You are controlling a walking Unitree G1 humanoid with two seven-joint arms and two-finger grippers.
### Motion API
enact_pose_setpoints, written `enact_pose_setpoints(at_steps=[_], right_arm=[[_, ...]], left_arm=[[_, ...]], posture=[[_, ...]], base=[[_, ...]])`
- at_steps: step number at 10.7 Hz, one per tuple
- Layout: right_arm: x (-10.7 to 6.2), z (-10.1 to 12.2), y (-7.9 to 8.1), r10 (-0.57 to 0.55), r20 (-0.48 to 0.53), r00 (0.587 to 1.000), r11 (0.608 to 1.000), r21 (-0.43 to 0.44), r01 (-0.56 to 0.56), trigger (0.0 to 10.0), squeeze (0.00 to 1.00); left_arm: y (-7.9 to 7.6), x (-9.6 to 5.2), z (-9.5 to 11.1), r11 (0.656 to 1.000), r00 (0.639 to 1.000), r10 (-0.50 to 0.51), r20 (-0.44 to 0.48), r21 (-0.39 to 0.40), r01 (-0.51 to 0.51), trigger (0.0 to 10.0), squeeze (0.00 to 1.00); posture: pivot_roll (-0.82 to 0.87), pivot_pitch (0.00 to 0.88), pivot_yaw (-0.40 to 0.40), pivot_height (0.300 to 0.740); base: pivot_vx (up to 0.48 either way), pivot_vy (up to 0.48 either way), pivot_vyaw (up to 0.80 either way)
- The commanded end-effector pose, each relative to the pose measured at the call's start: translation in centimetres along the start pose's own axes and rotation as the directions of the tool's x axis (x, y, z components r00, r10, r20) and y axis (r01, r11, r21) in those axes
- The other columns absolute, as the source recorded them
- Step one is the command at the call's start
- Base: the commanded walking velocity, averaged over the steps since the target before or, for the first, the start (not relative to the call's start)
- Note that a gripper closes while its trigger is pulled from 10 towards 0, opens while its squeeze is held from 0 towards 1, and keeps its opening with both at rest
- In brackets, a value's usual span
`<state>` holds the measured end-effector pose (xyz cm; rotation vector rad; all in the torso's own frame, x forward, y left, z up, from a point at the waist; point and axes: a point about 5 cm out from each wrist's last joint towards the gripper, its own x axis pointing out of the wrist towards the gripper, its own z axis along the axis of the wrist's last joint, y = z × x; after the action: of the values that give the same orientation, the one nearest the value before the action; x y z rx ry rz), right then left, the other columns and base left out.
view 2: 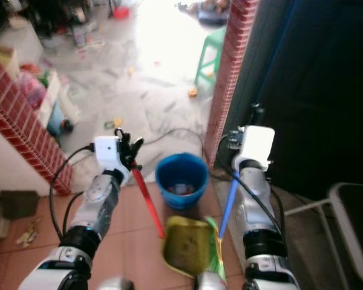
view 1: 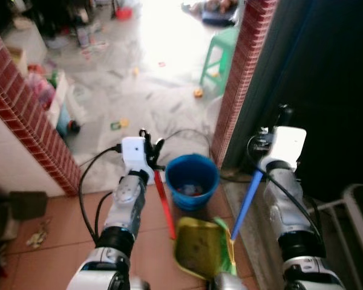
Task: Sweep floor
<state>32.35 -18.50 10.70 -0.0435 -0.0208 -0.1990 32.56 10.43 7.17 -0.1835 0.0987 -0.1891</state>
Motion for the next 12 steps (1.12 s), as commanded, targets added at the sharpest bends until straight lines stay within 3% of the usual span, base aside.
enact_pose_setpoints(at_steps=[1, 5, 7, 9, 12], right_arm=[[0.3, 0.8, 0.7, 0.02, 0.029, 0.999, 1.0, -0.002, -0.02, 10.0, 0.0], [0.4, 0.8, 0.8, 0.023, 0.029, 0.999, 1.0, -0.011, -0.023, 10.0, 0.0], [0.3, 0.5, 0.3, 0.015, 0.018, 1.0, 1.0, -0.027, -0.014, 10.0, 0.0], [0.6, 0.2, 0.1, 0.005, 0.004, 1.0, 0.999, -0.038, -0.004, 10.0, 0.0], [1.0, 0.0, 0.4, 0.021, -0.009, 1.0, 0.999, -0.044, -0.021, 10.0, 0.0]], left_arm=[[0.2, 0.3, 1.1, 1.0, 0.999, 0.006, 0.042, -0.028, -0.005, 10.0, 0.0], [0.8, 0.5, 2.1, 0.998, 0.998, 0.028, 0.055, -0.051, -0.025, 10.0, 0.0], [0.7, 0.1, 5.2, 0.998, 0.988, 0.003, 0.156, -0.057, 0.006, 10.0, 0.0], [0.4, -0.7, 9.9, 0.996, 0.962, -0.004, 0.273, -0.083, 0.028, 10.0, 0.0], [-1.5, -1.3, 15.1, 0.987, 0.923, -0.058, 0.38, -0.114, 0.11, 10.0, 0.0]], posture=[[-0.07, 0.0, 0.006, 0.74], [-0.08, 0.0, 0.004, 0.74], [-0.08, 0.0, 0.001, 0.74], [-0.06, 0.0, -0.007, 0.74], [-0.04, 0.0, -0.018, 0.74]], base=[[0.0, 0.0, 0.0], [0.0, 0.0, 0.0], [0.0, 0.0, 0.0], [0.0, 0.0, 0.0], [0.0, 0.0, 0.0]])
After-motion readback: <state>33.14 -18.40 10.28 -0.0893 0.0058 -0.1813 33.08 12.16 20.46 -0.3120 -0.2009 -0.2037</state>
